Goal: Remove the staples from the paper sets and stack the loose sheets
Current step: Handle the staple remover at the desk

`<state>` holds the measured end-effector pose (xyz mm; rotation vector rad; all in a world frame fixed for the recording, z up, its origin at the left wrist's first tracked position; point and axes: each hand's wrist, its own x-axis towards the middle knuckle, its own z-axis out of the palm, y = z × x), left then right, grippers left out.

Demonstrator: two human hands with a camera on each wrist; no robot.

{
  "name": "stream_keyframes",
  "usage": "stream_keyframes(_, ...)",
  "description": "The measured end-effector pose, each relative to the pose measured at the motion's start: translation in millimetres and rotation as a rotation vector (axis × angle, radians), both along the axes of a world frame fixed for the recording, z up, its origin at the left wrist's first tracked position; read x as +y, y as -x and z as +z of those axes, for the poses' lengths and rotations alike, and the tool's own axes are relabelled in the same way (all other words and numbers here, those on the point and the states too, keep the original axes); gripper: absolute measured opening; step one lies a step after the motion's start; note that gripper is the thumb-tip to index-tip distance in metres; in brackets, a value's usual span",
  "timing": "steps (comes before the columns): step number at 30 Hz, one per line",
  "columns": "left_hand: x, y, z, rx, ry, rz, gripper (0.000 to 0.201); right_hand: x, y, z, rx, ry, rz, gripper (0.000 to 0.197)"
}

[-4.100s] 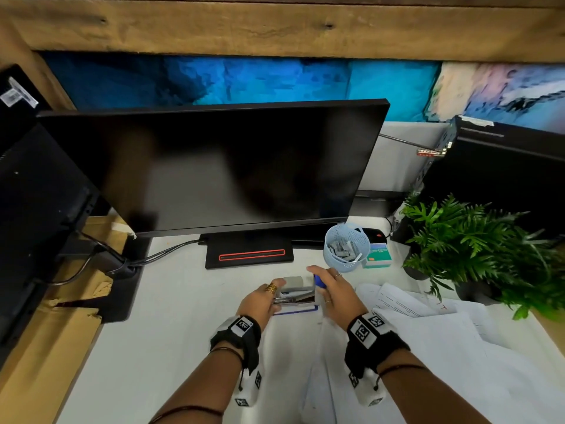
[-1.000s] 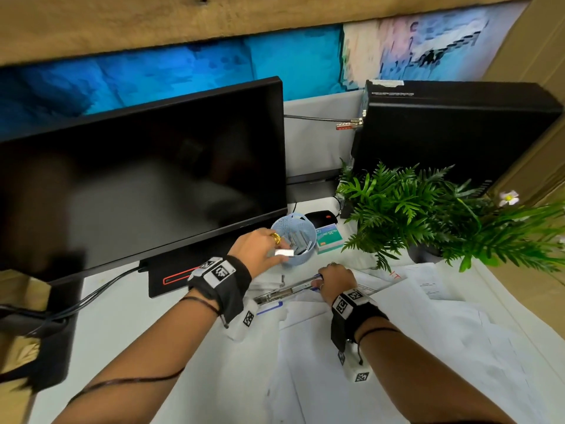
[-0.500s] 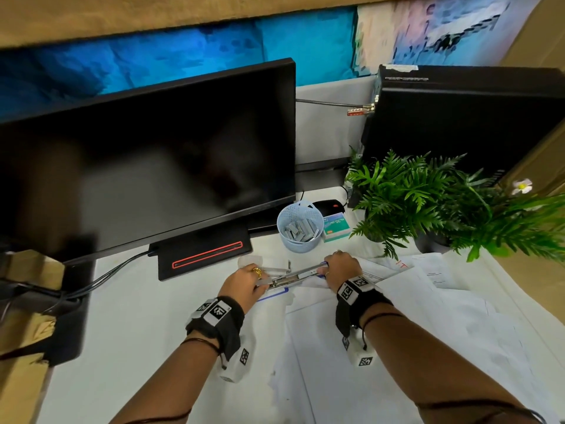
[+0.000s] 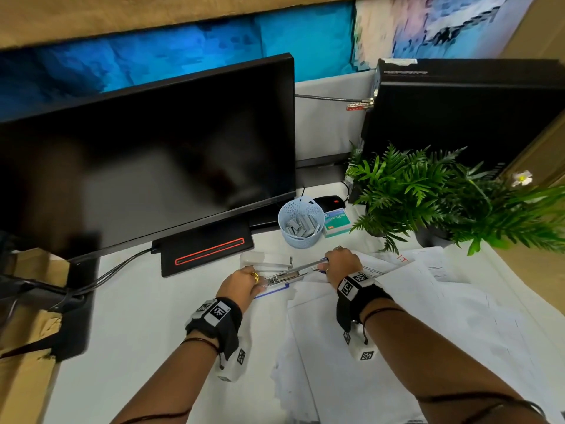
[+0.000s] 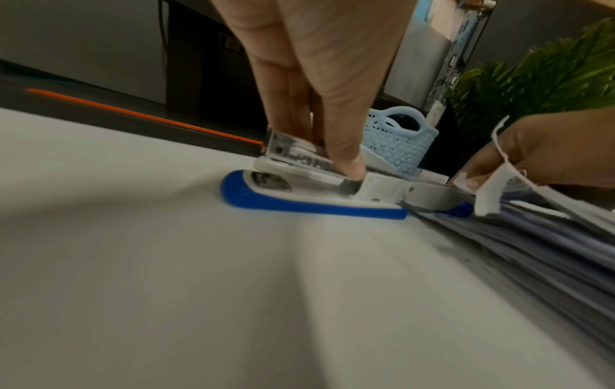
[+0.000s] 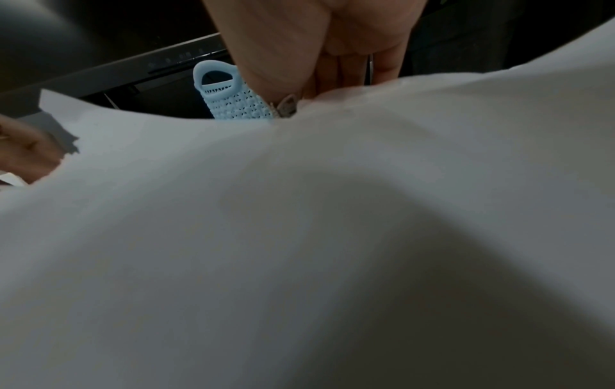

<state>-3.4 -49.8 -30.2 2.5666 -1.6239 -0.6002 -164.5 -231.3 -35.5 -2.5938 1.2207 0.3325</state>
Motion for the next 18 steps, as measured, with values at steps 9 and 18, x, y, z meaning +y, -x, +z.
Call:
stream_keyframes(9, 15, 4, 4, -0.07, -0.066, -0.027, 0.044, 0, 0, 1, -0.056, -0.062, -0.049, 0.034)
stream_keyframes(18, 30, -2, -5, 0.14, 0.195, 0.266, 0.047, 9, -7, 9, -0.024, -0.093, -0.082, 0.037)
